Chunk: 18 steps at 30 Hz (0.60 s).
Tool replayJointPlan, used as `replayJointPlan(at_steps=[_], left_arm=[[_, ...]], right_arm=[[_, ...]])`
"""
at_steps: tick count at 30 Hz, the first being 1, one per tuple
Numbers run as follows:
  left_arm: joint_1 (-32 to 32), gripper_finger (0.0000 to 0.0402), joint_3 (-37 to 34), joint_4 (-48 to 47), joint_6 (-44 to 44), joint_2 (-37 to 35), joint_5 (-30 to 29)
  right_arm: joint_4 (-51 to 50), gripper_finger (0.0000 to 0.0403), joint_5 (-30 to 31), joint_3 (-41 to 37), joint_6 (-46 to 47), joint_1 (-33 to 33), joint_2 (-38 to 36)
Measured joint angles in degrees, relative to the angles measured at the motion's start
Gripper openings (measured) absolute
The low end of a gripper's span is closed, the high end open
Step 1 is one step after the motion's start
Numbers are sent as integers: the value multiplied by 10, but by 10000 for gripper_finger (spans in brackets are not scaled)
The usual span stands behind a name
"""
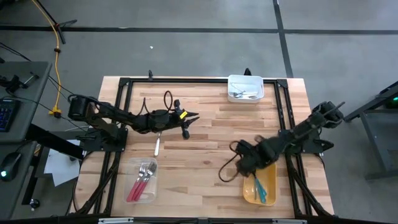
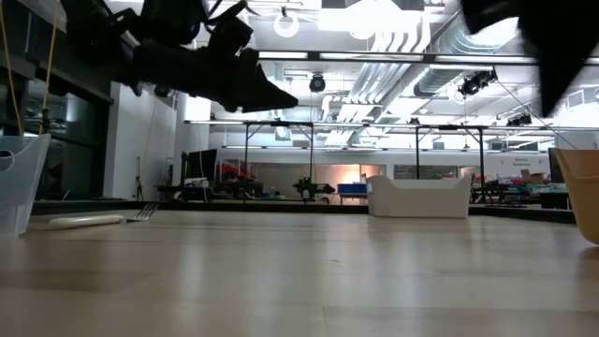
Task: Sort silverware by color (type)
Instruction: Put the white fork into the white bin
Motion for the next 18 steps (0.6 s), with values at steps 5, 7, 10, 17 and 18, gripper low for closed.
replayJointPlan(at_steps=[5,7,10,17,18], left_arm=[[-2,57,27,-177,-37,-61,0],[-7,48,32,-227,-58,-84,-1],[-23,30,32,-307,-99,-123,0],[-79,1,32,-549,-307,-206,-39],[-86,1,32,-588,-349,-212,-42]], right_arm=[[186,13,45,-59,-299,-88,-33],[301,4,22,-93,-423,-132,-41],[490,4,-65,-147,-578,-196,-43],[808,1,-174,-241,-743,-328,-43],[838,1,-185,-249,-748,-344,-43]])
